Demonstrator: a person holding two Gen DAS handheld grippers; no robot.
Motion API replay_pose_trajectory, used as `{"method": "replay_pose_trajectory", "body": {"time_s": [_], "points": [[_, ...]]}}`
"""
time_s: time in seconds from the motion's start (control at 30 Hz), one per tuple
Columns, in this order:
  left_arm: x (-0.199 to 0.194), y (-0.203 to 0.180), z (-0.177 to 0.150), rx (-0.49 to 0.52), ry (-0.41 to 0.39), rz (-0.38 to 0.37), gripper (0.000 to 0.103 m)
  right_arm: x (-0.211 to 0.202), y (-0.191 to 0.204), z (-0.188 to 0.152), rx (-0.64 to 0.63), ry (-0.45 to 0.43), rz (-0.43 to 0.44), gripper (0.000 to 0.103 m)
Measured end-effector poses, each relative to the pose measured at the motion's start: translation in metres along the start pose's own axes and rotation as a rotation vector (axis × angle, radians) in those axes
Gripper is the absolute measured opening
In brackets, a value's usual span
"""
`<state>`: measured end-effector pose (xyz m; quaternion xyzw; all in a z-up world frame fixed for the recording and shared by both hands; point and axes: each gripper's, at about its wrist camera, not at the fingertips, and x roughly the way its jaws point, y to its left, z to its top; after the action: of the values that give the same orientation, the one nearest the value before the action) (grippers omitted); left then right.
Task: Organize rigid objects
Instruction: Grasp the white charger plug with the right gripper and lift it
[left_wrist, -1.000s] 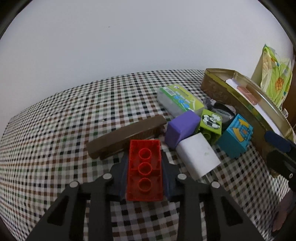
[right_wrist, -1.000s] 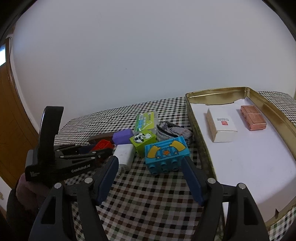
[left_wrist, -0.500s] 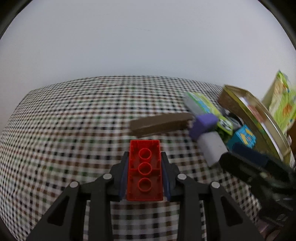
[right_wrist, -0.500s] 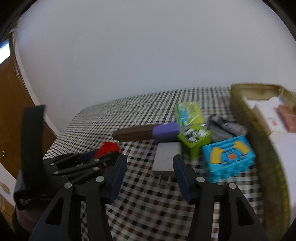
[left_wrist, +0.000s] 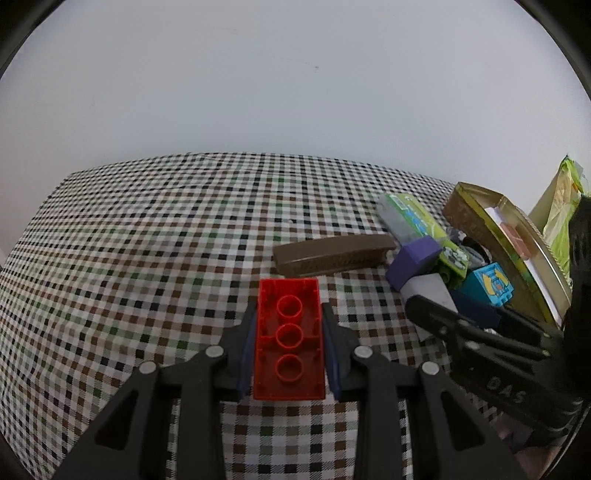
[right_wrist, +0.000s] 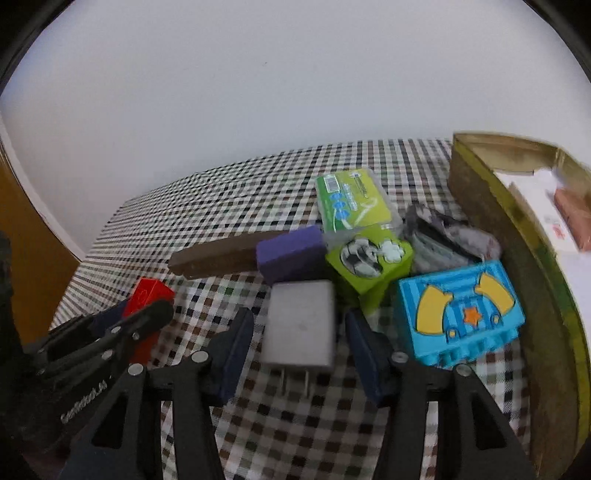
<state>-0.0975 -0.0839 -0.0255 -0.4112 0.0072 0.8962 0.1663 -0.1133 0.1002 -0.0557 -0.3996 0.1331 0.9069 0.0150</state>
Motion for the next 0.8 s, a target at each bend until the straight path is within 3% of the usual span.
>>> {"method": "replay_pose_trajectory", "body": {"time_s": [0.07, 0.13, 0.2, 0.33, 0.43, 0.5, 0.57, 0.8], "points": [[0.001, 0.0, 0.0, 0.002, 0.0, 0.003, 0.03, 0.0, 0.007, 0.001, -0.044, 0.009, -0.032, 0.055], [0.007, -0.004, 0.002, 0.01, 0.002, 0.011, 0.03, -0.002, 0.008, 0.0, -0.065, 0.014, -0.052, 0.045], [0.011, -0.007, 0.002, 0.014, 0.004, 0.015, 0.03, -0.005, 0.001, -0.001, -0.062, 0.015, -0.044, 0.042], [0.018, -0.015, 0.003, 0.028, -0.007, 0.02, 0.03, -0.013, -0.014, -0.004, -0.029, 0.008, 0.023, 0.042], [0.025, -0.021, 0.005, 0.024, -0.018, 0.019, 0.03, -0.023, -0.029, -0.005, 0.052, 0.004, 0.143, 0.042], [0.026, -0.021, 0.006, 0.012, -0.034, 0.014, 0.03, -0.037, -0.034, -0.004, 0.082, -0.036, 0.209, 0.042], [0.022, -0.016, 0.007, 0.009, -0.065, 0.014, 0.03, -0.05, -0.036, -0.002, 0.068, -0.081, 0.223, 0.042], [0.013, -0.027, 0.005, -0.027, -0.133, -0.006, 0.03, -0.093, -0.043, -0.01, 0.019, -0.21, 0.191, 0.042]]}}
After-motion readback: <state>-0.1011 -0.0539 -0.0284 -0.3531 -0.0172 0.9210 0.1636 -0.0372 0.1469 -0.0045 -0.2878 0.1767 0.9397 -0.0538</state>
